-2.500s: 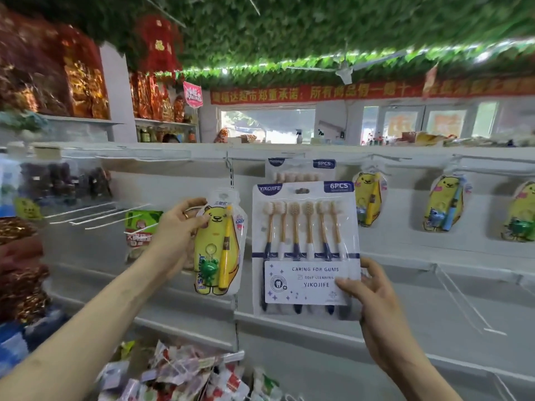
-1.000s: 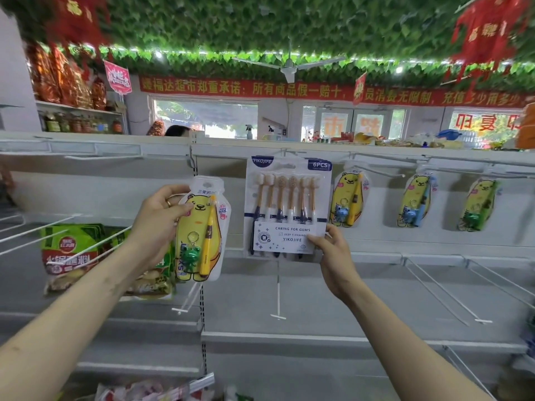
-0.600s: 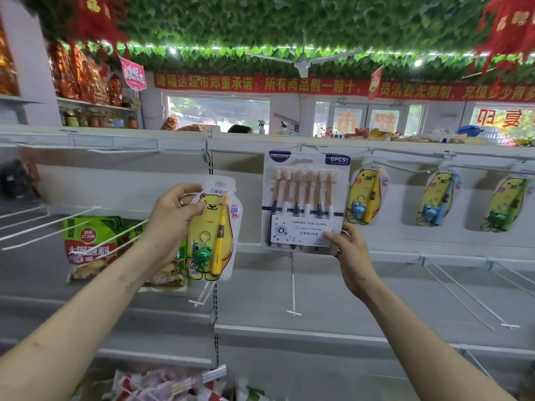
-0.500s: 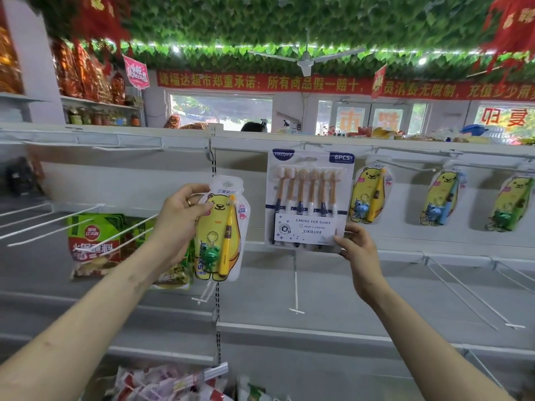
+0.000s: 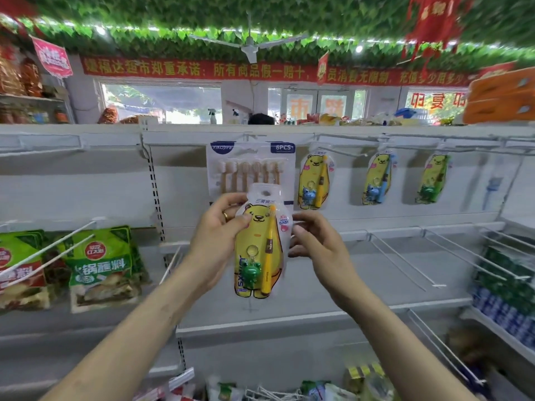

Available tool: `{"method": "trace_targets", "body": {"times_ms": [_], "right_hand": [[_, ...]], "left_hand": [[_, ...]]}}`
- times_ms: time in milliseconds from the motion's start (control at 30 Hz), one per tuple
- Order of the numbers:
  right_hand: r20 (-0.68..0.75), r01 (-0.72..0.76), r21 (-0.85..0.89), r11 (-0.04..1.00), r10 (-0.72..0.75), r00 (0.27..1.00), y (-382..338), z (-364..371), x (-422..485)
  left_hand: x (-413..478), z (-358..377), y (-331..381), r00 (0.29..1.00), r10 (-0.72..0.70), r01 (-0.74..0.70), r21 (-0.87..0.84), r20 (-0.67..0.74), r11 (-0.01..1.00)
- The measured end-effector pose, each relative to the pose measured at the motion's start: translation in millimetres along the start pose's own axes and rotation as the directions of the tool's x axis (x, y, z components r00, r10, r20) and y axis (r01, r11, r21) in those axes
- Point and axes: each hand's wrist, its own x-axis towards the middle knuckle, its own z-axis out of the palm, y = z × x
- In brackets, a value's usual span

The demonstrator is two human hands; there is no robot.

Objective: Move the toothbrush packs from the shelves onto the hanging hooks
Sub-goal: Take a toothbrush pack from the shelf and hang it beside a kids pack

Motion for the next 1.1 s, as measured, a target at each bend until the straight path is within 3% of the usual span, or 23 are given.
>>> {"method": "trace_targets", "body": {"times_ms": [233, 467, 833, 1100], "right_hand": [[-0.019, 0.056, 0.008, 0.998, -0.056, 0.998, -16.3, -74.4, 4.8], [-0.023, 0.147, 0.024, 0.989, -0.146, 0.989, -26.3, -143.2, 31.1], [0.012, 0.142, 0.112, 0.984, -0.144, 0.989, -22.1, -157.3, 49.1], [-0.062, 0.139, 0.117, 0.983, -0.132, 0.989, -16.4, -152.2, 59.6]], "left_hand": [[3.2, 92.4, -12.4, 0.995, 0.074, -0.070, -0.056, 0.060, 0.996], [8.4, 152.2, -8.2, 0.972, 0.195, -0.213, 0.141, 0.127, 0.967], [11.1, 168.1, 0.6, 0.966, 0.241, -0.256, 0.250, 0.091, 0.934], [21.1, 168.8, 0.1, 0.971, 0.217, -0.237, 0.298, 0.098, 0.925]]}}
